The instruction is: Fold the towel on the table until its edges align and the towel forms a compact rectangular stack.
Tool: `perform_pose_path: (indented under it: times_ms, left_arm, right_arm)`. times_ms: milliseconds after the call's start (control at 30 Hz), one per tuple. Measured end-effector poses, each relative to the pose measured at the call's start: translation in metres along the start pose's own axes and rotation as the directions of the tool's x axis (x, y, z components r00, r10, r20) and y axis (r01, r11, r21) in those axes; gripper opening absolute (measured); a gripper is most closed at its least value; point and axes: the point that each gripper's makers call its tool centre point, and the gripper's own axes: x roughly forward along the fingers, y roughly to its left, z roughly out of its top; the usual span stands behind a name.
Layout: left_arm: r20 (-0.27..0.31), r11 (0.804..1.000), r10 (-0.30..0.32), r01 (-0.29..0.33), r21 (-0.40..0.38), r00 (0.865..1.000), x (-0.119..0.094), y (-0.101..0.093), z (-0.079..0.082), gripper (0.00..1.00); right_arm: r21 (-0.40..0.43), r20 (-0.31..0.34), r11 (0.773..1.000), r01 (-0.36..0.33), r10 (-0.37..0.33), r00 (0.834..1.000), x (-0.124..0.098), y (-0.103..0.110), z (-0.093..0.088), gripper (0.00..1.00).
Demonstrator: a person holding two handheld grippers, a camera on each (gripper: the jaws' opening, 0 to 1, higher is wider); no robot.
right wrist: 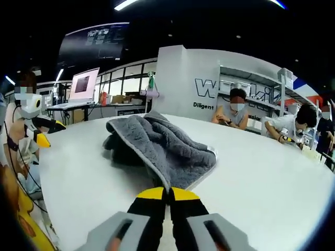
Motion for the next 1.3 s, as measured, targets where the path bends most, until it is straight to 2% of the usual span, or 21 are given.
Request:
perform_pose_path:
  times_ms: [267, 633, 933, 1300]
  left_arm:
    - [0.002, 1.000, -0.004, 0.004, 0.003, 1.000, 0.001, -0.002, 0.002, 0.92]
    - [0.001, 1.000, -0.005, 0.005, 0.006, 1.000, 0.002, -0.004, 0.004, 0.92]
    - [0.002, 1.000, -0.007, 0.007, 0.007, 1.000, 0.004, -0.004, 0.005, 0.92]
    - [0.001, 1.000, -0.005, 0.005, 0.005, 1.000, 0.004, -0.003, 0.004, 0.92]
  right_arm:
    - [0.024, -0.014, 0.997, 0.077, -0.077, 0.997, -0.012, -0.031, -0.010, 0.04]
    - [0.040, -0.028, 0.991, 0.129, -0.128, 0.991, -0.019, -0.052, -0.017, 0.04]
    - [0.037, -0.042, 0.980, 0.198, -0.196, 0.980, -0.024, -0.077, -0.019, 0.04]
    - [0.035, -0.062, 0.965, 0.260, -0.258, 0.964, -0.034, -0.095, -0.027, 0.04]
